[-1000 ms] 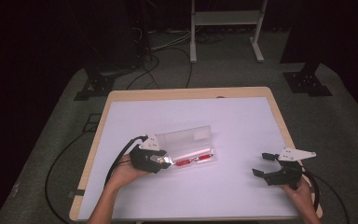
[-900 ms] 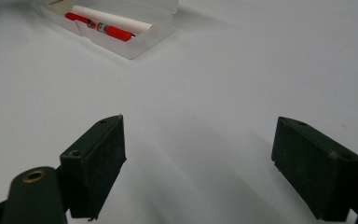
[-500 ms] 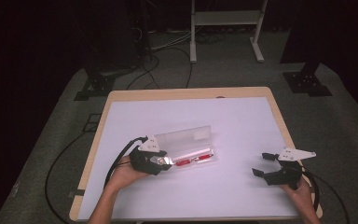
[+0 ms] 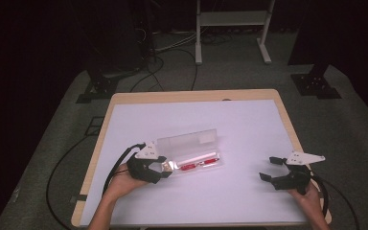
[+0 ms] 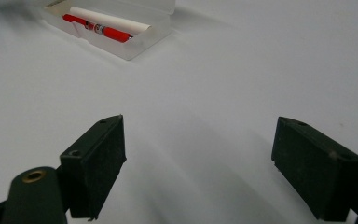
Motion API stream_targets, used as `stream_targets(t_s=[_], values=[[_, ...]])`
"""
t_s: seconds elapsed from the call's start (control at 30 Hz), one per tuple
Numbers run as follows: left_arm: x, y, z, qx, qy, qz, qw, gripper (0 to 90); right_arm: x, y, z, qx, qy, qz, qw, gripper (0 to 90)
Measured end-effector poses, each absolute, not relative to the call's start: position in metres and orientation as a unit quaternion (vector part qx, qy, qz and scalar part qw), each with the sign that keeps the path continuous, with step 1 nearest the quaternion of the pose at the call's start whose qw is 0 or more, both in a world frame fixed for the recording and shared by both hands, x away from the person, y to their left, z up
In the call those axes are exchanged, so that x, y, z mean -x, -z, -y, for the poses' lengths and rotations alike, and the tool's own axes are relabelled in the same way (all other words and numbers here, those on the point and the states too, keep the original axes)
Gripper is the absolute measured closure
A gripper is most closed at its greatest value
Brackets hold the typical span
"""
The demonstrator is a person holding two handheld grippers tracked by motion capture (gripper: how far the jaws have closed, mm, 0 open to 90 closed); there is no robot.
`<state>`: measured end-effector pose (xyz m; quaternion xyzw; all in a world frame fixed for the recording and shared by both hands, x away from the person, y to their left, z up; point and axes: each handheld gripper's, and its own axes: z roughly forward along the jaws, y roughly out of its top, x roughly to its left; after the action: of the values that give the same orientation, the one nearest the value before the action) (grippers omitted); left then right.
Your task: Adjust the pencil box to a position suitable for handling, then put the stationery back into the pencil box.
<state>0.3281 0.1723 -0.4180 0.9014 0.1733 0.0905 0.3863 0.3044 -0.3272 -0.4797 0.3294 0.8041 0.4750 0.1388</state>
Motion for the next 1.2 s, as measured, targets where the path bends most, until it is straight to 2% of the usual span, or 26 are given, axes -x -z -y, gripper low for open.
stream_targets(t_s=[1.2], values=[[-0.312,0.424,-0.210,-0.881,-0.107,-0.221,0.404,32.4,-0.305,0.480,0.326,-0.333,-0.468,-0.807,0.137,16.4]])
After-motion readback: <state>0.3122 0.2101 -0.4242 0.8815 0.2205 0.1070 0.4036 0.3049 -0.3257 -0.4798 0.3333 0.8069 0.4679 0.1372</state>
